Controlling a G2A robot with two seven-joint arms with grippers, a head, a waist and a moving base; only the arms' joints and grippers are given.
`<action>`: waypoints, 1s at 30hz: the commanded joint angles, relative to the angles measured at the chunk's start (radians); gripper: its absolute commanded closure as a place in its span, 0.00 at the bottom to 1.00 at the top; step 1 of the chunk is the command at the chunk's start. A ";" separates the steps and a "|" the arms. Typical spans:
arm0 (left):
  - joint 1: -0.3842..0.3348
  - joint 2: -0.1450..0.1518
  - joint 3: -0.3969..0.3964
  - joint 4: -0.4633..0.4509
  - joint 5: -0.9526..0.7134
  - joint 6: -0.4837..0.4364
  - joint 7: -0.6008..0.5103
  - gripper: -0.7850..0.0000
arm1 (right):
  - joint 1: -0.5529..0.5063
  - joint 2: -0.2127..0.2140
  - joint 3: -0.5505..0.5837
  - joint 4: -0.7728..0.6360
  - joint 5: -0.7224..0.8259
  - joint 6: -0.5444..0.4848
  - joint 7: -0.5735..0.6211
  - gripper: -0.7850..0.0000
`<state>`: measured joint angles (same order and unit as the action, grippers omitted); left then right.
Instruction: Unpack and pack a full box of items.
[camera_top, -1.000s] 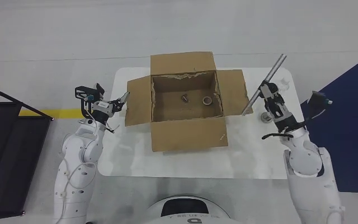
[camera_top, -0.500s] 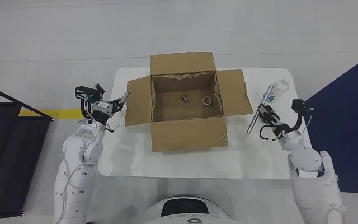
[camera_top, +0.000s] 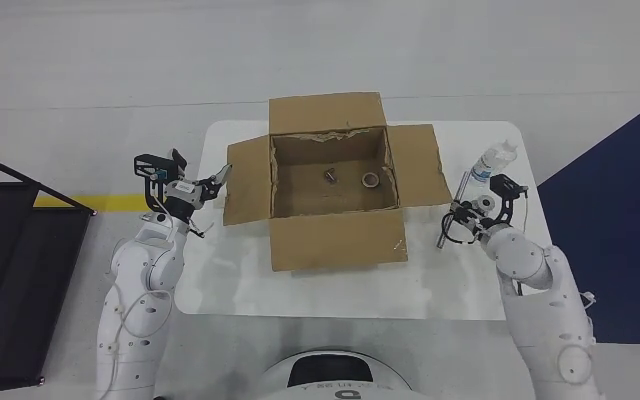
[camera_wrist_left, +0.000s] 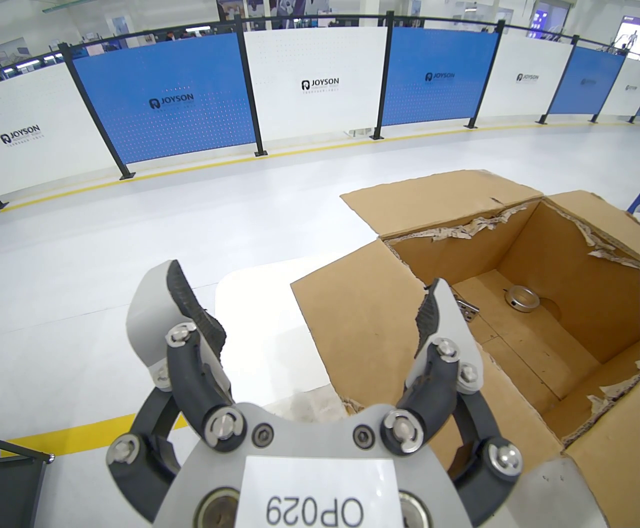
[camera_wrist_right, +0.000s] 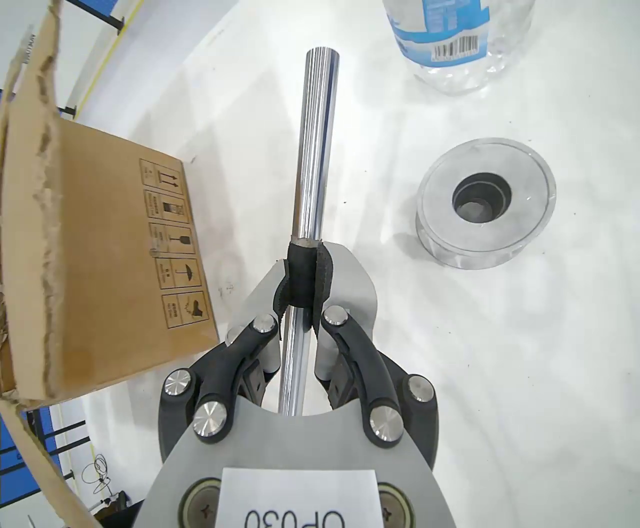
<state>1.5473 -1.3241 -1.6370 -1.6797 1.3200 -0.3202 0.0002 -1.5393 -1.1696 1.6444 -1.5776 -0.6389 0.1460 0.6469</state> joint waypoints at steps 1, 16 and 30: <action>0.000 0.000 0.000 0.000 0.000 0.000 0.000 0.00 | 0.019 0.000 -0.012 0.021 -0.008 0.006 0.016 1.00; 0.000 0.000 0.000 0.000 0.000 0.000 0.000 0.00 | 0.061 0.007 -0.043 0.090 -0.047 0.033 0.089 0.81; 0.000 0.000 0.000 0.000 0.000 0.000 0.000 0.00 | -0.076 0.011 0.029 -0.054 0.008 0.009 -0.019 0.57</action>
<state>1.5473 -1.3241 -1.6370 -1.6797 1.3200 -0.3202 0.0002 -1.5789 -1.1587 1.6519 -1.5883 -0.6446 0.1618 0.6556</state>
